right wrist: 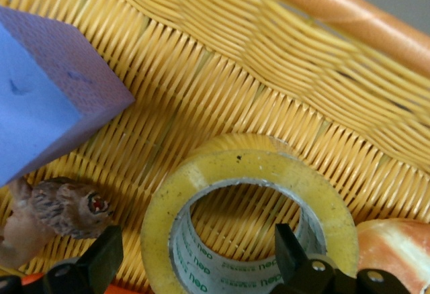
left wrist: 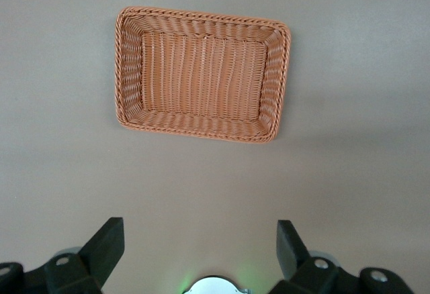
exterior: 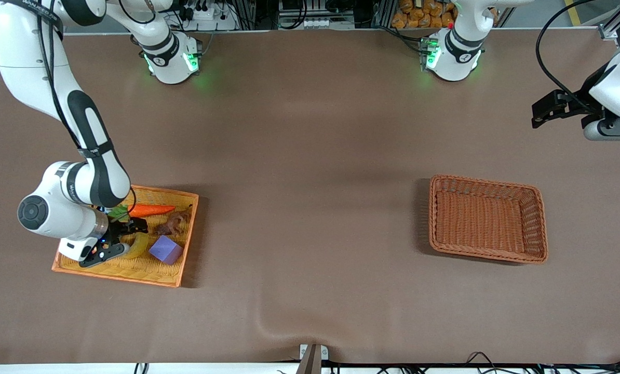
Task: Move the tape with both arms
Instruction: 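Reach the right gripper down to the yellow tape roll in the tray, then grasp the tape roll with the right gripper and lift it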
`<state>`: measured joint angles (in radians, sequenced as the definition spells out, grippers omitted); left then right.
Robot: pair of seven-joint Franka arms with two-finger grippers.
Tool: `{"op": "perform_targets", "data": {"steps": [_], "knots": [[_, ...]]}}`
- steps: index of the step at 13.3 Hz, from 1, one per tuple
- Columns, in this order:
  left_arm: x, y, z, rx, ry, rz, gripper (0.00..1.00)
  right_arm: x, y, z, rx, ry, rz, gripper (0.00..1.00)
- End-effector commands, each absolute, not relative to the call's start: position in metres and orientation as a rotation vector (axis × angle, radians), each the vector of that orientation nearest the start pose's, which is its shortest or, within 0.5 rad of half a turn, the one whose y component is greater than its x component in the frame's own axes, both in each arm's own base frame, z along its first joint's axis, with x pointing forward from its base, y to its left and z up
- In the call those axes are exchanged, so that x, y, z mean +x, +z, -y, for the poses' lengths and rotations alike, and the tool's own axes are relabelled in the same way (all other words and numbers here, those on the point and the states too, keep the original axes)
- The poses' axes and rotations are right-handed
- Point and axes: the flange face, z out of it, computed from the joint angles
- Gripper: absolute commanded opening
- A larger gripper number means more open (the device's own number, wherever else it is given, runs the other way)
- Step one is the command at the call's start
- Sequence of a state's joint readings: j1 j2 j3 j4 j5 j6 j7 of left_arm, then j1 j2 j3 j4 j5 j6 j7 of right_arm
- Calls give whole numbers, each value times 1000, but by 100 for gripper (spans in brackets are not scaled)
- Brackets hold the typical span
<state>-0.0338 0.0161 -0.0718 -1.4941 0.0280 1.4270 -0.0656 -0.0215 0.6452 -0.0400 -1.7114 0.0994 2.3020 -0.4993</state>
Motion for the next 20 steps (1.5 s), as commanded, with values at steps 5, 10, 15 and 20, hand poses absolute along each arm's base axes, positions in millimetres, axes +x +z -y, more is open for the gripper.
{"op": "perform_targets", "data": {"steps": [5, 10, 15, 20], "knots": [[542, 644, 57, -3110, 108, -56, 100, 669, 210, 25, -3017, 81, 600, 0], [542, 643, 54, -3111, 111, -46, 100, 678, 262, 11, -2976, 184, 629, 0], [542, 643, 54, -3111, 111, -46, 100, 695, 372, -45, -2951, 274, 592, 0], [543, 643, 53, -3111, 111, -44, 100, 629, 423, -284, -3018, 306, 221, 0]]}}
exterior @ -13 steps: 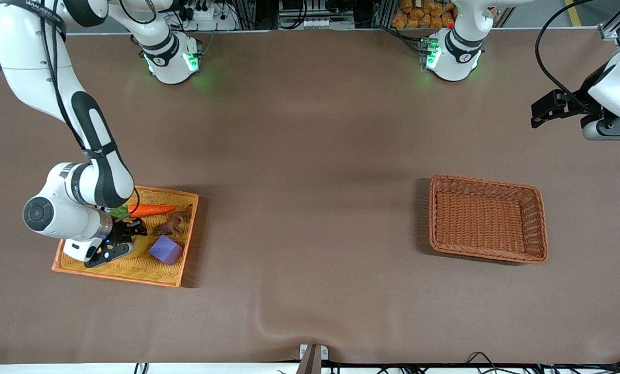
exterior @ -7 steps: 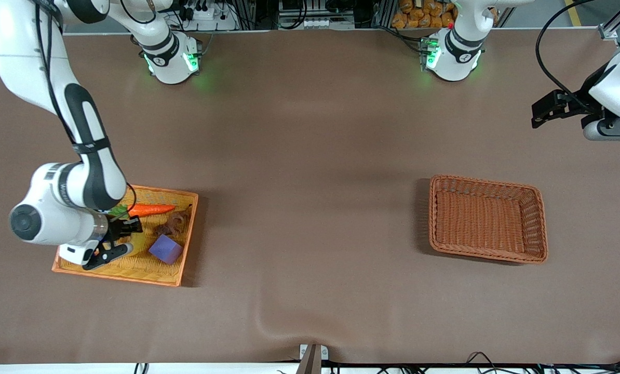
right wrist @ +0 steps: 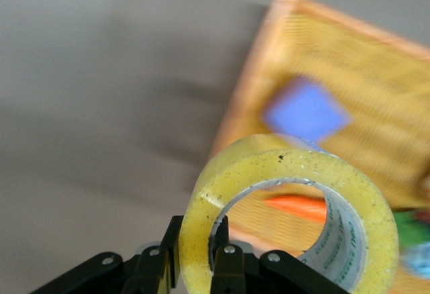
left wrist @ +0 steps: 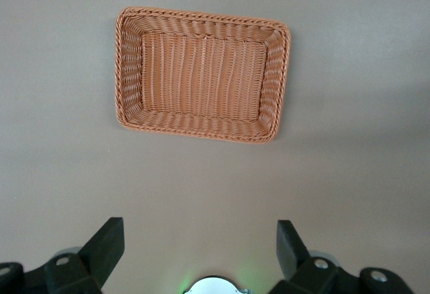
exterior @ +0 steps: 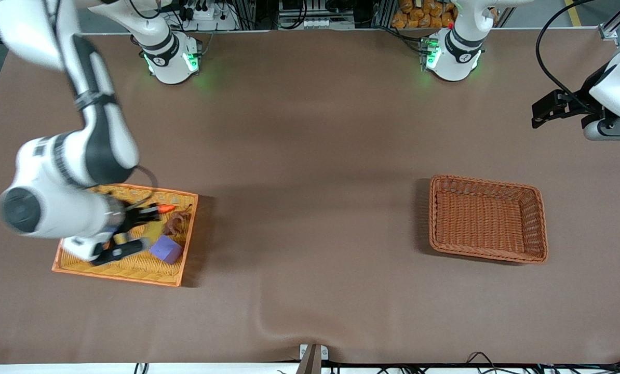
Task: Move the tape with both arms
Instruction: 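Grasp the tape roll with the right gripper and lift it, then carry the tape roll toward the table middle with the right gripper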
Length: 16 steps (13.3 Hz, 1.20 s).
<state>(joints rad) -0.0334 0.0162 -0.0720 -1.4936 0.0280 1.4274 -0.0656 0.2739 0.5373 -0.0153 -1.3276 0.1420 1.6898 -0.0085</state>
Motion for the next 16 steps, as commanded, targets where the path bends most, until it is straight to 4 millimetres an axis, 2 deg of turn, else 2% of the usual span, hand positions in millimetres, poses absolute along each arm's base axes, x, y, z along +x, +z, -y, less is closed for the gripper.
{"op": "perform_targets", "data": {"steps": [1, 2, 3, 5, 7, 9, 11, 12, 13, 14, 15, 16], "knots": [[542, 643, 54, -3111, 111, -46, 100, 616, 435, -335, -3023, 265, 56, 0], [542, 643, 53, -3110, 111, -46, 100, 605, 422, -375, -3028, 262, -60, 0], [543, 643, 53, -3110, 111, -44, 100, 585, 410, -420, -3020, 235, -132, 0], [542, 643, 54, -3111, 111, -46, 100, 553, 374, -498, -2969, 130, -267, 0], [543, 643, 55, -3111, 109, -49, 100, 540, 336, -539, -2864, 80, -386, 0], [542, 643, 54, -3111, 111, -46, 100, 521, 302, -571, -2808, 46, -403, 0], [542, 644, 52, -3112, 109, -42, 100, 501, 257, -606, -2748, -18, -421, 0], [542, 644, 52, -3112, 109, -42, 100, 494, 237, -619, -2729, -28, -447, 0], [543, 643, 52, -3112, 109, -42, 100, 490, 227, -625, -2733, -25, -445, 0], [543, 643, 52, -3112, 109, -42, 100, 493, 230, -622, -2737, -18, -454, 40], [543, 643, 52, -3113, 109, -42, 100, 498, 244, -618, -2734, -9, -464, 75], [543, 643, 54, -3113, 109, -47, 100, 501, 262, -613, -2755, 13, -467, 100]]}}
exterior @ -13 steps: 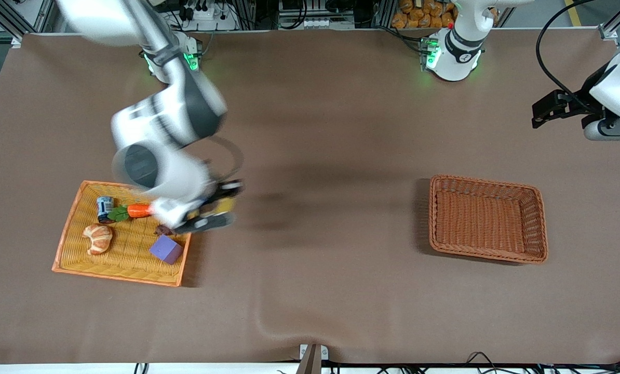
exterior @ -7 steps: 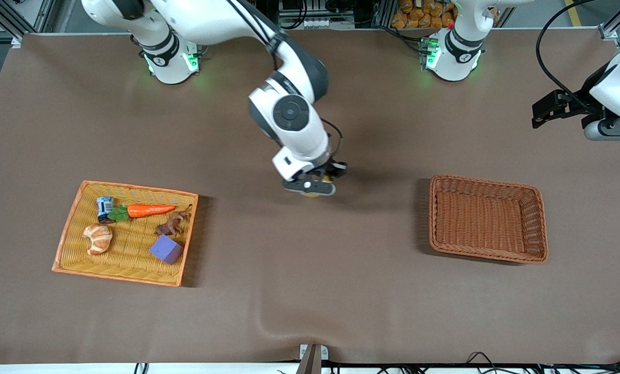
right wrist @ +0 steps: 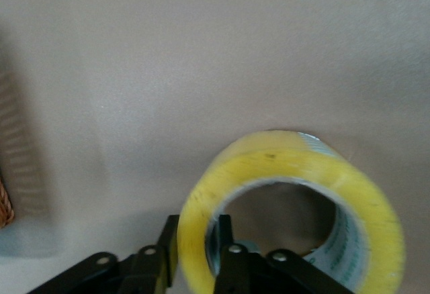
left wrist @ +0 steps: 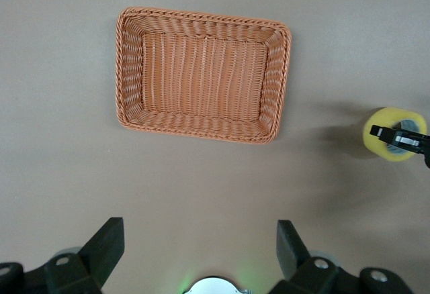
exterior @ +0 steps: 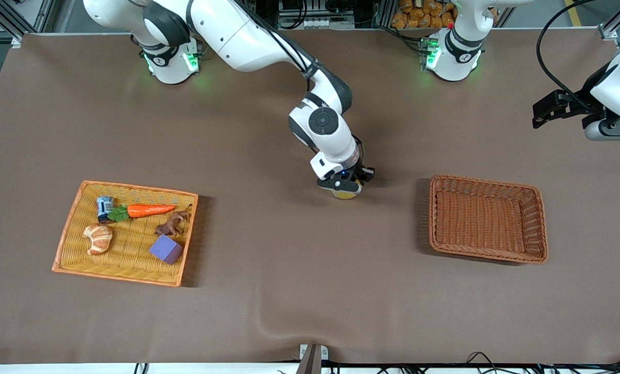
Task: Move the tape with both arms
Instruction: 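Carry the tape roll toward the table middle with the right gripper, then set the tape down and withdraw the right gripper while the left gripper approaches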
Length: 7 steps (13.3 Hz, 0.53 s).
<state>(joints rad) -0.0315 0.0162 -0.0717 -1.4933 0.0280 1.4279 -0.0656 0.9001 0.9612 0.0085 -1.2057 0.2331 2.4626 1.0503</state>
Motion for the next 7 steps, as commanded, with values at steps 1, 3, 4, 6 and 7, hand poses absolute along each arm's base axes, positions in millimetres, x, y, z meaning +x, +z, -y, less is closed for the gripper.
{"op": "perform_targets", "data": {"steps": [1, 3, 4, 6, 7], "knots": [[543, 644, 56, -3115, 105, -52, 100, 511, 281, -598, -2799, 62, -484, 100], [543, 644, 58, -3116, 102, -54, 100, 550, 329, -541, -2871, 142, -470, 100], [543, 643, 59, -3119, 105, -57, 100, 553, 369, -523, -2888, 112, -355, 100], [547, 637, 61, -3120, 115, -58, 100, 573, 411, -445, -2919, 76, -245, 100], [548, 635, 63, -3120, 122, -65, 100, 584, 420, -398, -2929, 65, -184, 100]]}}
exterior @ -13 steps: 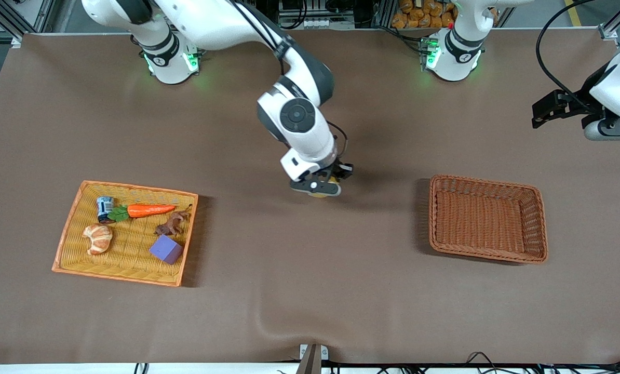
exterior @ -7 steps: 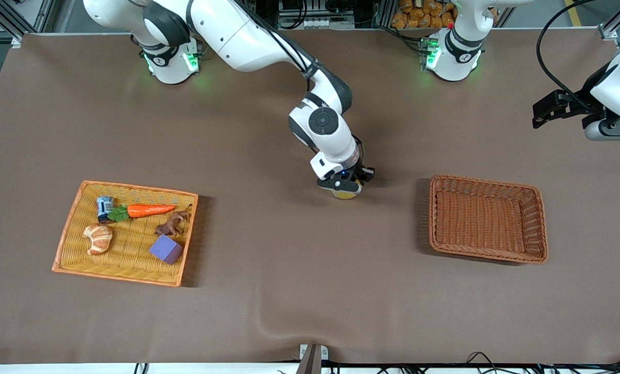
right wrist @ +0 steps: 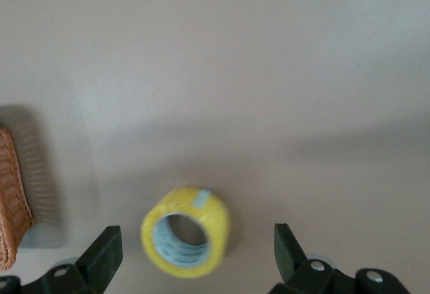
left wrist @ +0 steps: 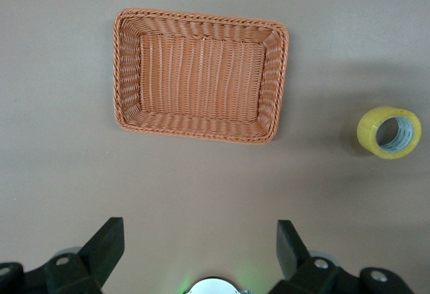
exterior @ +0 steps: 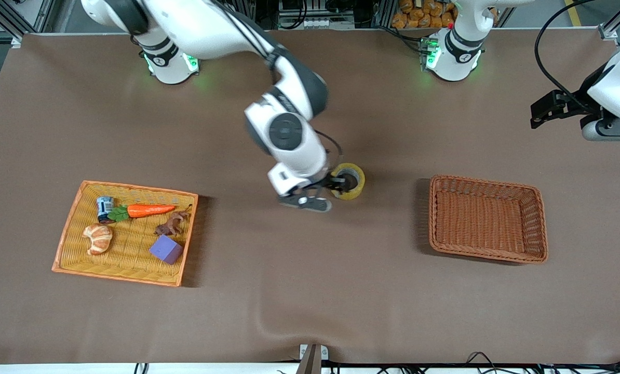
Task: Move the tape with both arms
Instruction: 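Set the tape down and withdraw the right gripper while the left gripper approaches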
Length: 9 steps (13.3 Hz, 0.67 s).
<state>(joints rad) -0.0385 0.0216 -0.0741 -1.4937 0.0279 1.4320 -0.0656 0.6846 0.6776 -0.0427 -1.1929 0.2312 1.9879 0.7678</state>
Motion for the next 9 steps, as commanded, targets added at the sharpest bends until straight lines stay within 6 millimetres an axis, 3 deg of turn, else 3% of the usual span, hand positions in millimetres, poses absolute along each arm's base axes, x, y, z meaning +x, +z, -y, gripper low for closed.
{"op": "perform_targets", "data": {"steps": [1, 5, 9], "knots": [[548, 636, 63, -3121, 120, -63, 100, 597, 432, -347, -2927, 51, -163, 100], [550, 630, 74, -3122, 134, -71, 100, 601, 477, -185, -3015, -1, -32, 100], [561, 622, 92, -3134, 89, -113, 100, 576, 535, -58, -3050, 104, 40, 100]]}}
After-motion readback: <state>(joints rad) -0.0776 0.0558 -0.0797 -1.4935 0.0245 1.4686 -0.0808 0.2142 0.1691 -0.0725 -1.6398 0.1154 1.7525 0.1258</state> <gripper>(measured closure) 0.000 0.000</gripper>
